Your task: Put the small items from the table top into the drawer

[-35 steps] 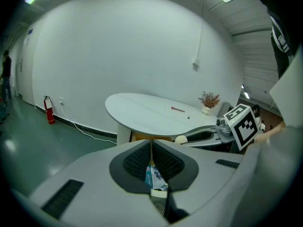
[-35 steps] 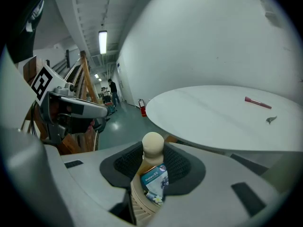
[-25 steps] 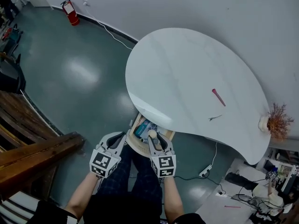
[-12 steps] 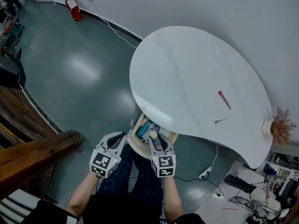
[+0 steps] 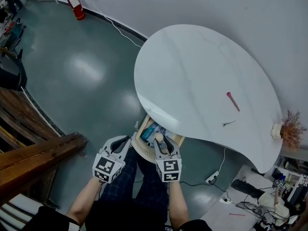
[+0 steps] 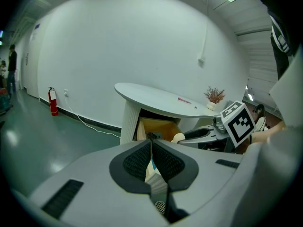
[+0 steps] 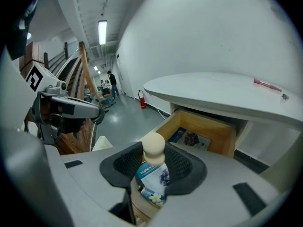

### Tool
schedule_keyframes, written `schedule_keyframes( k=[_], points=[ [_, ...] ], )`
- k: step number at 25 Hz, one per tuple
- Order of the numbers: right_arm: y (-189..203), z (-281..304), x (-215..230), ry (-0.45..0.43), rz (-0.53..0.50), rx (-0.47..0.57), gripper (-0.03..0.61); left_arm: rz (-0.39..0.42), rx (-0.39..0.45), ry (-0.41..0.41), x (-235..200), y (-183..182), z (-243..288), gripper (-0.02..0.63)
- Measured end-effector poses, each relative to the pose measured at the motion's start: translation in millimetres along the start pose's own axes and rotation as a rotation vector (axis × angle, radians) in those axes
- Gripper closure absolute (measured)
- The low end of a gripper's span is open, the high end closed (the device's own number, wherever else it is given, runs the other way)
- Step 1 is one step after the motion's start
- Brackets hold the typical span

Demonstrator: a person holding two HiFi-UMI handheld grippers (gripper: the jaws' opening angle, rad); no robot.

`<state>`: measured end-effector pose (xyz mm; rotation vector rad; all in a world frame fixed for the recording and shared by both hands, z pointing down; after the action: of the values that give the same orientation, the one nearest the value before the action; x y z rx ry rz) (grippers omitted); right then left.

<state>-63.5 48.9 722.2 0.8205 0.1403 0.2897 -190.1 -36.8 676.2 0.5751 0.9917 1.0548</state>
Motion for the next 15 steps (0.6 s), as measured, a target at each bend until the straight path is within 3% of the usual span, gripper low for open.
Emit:
schedule_keyframes(
  k=[15],
  points=[
    [-13.8,-15.5,8.0,0.002,0.046,0.041,0.425,0.023,0.005,0.006,10.5,-17.1,-2.2,0.588]
  ],
)
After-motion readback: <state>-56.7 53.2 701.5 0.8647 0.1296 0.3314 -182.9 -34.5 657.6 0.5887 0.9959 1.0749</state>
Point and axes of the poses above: the fingertips, and each gripper's own axes: z forward along the fingers, x to its right, y out of its underside, the point moved 3 cm from there along -z, backward along the fingers, and after that the axes turned 13 degrees about y, right-handed, at the moved point
